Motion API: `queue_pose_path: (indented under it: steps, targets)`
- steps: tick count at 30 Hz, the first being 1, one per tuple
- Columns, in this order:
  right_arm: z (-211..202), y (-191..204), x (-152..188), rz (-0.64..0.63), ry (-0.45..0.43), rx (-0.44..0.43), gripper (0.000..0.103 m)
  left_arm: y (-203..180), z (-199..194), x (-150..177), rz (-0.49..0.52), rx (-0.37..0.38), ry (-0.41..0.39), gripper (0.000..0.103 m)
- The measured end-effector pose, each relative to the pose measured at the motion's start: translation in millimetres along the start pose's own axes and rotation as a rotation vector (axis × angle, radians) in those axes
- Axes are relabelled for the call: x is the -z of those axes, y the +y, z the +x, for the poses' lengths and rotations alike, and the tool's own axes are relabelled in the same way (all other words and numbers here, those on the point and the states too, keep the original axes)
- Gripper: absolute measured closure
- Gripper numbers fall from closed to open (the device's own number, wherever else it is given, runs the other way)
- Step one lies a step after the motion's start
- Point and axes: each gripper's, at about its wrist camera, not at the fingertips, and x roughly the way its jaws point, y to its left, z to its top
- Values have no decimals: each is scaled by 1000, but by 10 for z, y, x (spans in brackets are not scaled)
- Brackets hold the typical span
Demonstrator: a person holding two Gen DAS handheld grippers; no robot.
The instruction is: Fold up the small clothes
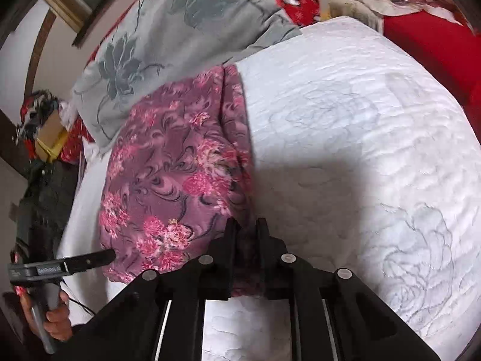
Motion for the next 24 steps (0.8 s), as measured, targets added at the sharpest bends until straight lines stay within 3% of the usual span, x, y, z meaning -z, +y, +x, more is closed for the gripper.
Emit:
queue_pose_path:
  steps: [6,8,10,15,18,21,24]
  targets:
    - [-309,313,-320,-47,-114,-17,82,-157,-103,-99,33,-53,-71,41]
    - [-289,409,-453,-53,-131,-20,60,-189,-114,-166,43,-63,-93,41]
    - [-189,488,-551,-60,-129,-9,55,-202,-108,-201,50,-72,-105,41]
    - [281,532,-678,-85,-107,71,61,-173,-35,-345,68,-103,-110,41]
    - [578,506,-553,-167,-8,155,64,-81,-31,-464,73,-69,-85,41]
    - [459,495,-709,-122,-44,121,62,-2,-111,-750,34,-35,-110,41]
    - [388,453,-975,-42,-117,77,51,42,-122,-1072,-11,32,-109,40]
